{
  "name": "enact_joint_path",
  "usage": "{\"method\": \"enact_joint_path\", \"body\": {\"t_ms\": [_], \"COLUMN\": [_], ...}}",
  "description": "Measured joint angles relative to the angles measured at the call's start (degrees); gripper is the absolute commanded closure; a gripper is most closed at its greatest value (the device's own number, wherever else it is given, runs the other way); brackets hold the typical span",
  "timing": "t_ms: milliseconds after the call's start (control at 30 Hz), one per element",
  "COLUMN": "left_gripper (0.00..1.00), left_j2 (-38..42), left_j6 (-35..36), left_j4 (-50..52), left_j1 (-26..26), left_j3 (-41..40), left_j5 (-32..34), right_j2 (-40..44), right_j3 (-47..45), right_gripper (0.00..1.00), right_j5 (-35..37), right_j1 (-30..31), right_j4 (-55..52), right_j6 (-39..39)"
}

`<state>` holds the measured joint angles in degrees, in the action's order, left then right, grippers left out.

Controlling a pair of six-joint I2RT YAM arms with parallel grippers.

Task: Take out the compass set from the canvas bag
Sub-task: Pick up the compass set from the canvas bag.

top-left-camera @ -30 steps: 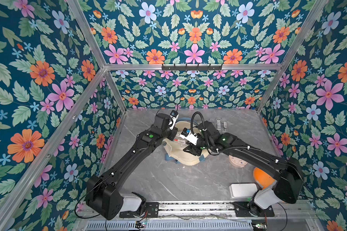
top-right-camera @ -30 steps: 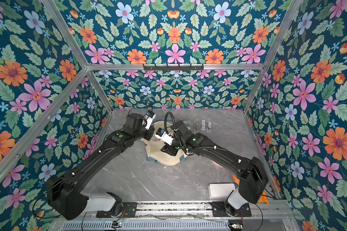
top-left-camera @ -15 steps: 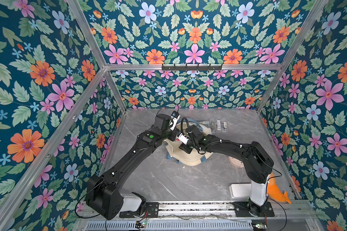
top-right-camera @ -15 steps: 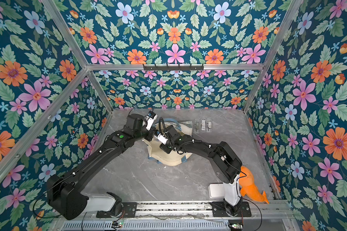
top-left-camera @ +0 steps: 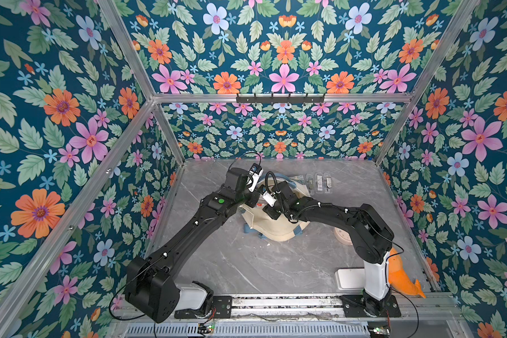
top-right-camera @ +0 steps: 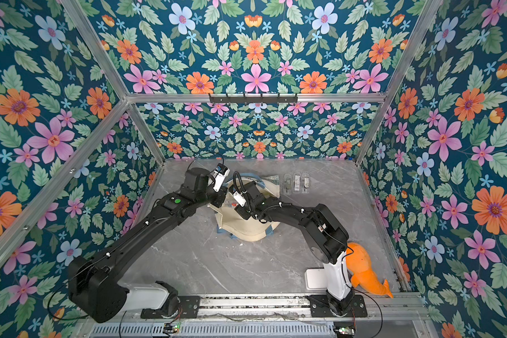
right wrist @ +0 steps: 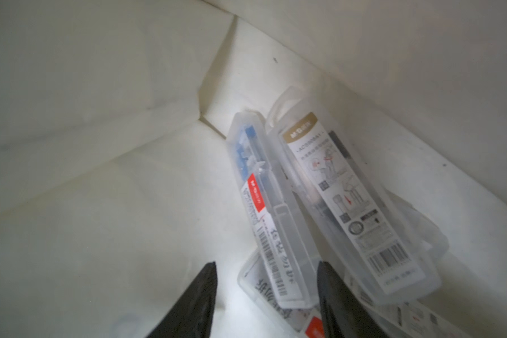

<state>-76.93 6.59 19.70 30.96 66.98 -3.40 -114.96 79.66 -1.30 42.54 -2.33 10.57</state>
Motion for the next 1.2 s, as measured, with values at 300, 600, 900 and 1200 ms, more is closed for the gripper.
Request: {"method": "enact_joint_path", "body": {"t_ms": [300, 600, 900, 1200], "left_gripper": [1.0, 1.0, 1.0, 1.0], "left_j2": [0.0, 0.1, 0.1, 0.1], "left_j6": [0.0, 0.0, 0.0, 0.0], "left_j4": [-0.4, -0.9, -1.0, -1.3], "left_j1": [-0.1, 0.0, -0.1, -0.1], "left_j3": [-0.4, -0.8, -0.9, -1.0], "left_j5": [0.2, -0.1, -0.5, -0.5], "right_j2": [-4.2, -3.6, -3.5, -5.7], "right_j3": [2.6, 0.9, 0.8, 2.6], "right_gripper": [0.39, 0.49, 0.59, 0.74], "right_j5": [-1.7, -7.8, -12.0, -12.4], "right_j1": [-0.7, -1.2, -1.1, -1.1], "right_j4": [0.0, 0.4, 0.8, 0.8], "right_j6": [-5.0, -8.9, -10.4, -10.7]}}
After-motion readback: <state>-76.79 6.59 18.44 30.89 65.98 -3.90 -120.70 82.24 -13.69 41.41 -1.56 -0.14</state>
